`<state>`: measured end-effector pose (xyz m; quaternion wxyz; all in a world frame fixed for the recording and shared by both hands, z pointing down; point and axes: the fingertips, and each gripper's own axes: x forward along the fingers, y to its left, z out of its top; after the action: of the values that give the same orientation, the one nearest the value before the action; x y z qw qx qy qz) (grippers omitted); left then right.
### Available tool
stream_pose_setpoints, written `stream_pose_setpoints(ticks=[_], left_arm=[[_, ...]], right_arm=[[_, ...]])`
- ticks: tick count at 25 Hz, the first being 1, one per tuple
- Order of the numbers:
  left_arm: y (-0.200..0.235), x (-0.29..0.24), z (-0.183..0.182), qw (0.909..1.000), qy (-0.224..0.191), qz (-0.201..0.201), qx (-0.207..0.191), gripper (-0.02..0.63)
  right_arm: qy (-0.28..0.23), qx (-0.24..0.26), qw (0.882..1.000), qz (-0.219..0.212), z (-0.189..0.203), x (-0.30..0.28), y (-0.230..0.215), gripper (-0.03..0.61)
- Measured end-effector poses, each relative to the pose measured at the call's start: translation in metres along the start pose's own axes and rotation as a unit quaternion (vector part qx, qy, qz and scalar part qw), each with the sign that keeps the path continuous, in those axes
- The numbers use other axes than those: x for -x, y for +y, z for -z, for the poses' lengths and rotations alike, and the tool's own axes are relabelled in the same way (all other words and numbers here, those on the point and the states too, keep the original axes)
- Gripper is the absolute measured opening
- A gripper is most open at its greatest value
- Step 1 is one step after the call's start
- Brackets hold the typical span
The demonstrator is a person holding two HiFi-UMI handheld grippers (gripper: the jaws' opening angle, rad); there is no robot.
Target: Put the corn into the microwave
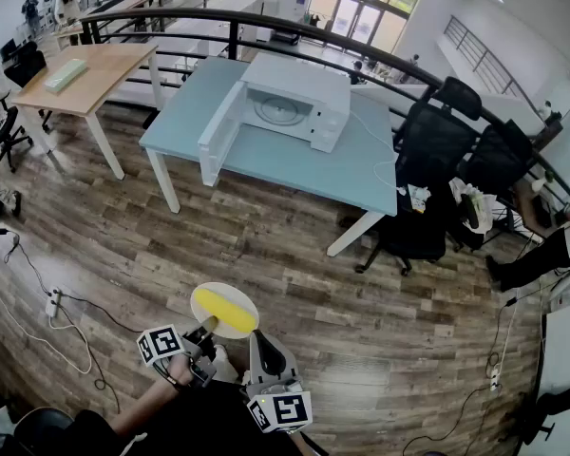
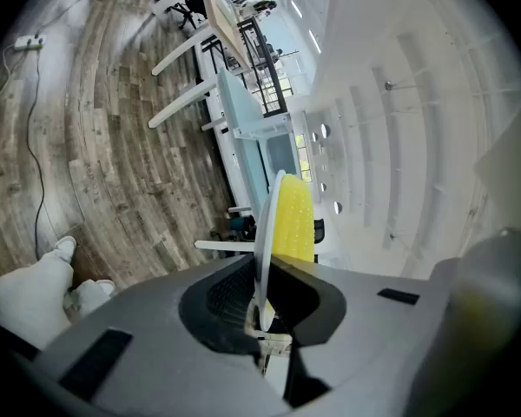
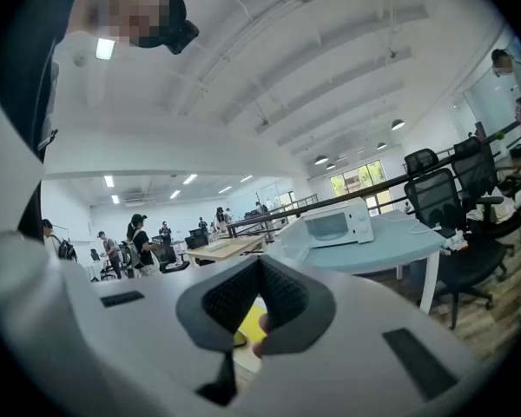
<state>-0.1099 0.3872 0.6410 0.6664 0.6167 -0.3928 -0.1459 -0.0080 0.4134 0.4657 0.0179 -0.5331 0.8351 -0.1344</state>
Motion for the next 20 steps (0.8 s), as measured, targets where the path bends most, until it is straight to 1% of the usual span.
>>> stream_pose_setpoints(ticks=[5, 8, 15, 20], left_arm=[[0.012, 0.022, -0.02, 0.9997, -0.021, -0.007, 0.014, 0.028], [0.011, 0.025, -0.026, 0.9995, -0.031, -0.001, 0.009, 0.028], [0.004, 0.021, -0.013, 0.9994, -0.033, 0.003, 0.01, 0.028], [0.002, 0.017, -0.004, 0.9996, -0.028, 0.003, 0.009, 0.028]], right_arm=[[0.015, 0.0, 1.0, -0.014, 0.007, -0.003, 0.028, 0.009], [0.016, 0.001, 1.0, -0.02, 0.008, -0.004, 0.034, 0.009], [0.03, -0.007, 0.999, -0.033, 0.012, 0.0, 0.027, 0.009], [0.028, -0.007, 0.999, -0.03, 0.008, 0.002, 0.017, 0.009]])
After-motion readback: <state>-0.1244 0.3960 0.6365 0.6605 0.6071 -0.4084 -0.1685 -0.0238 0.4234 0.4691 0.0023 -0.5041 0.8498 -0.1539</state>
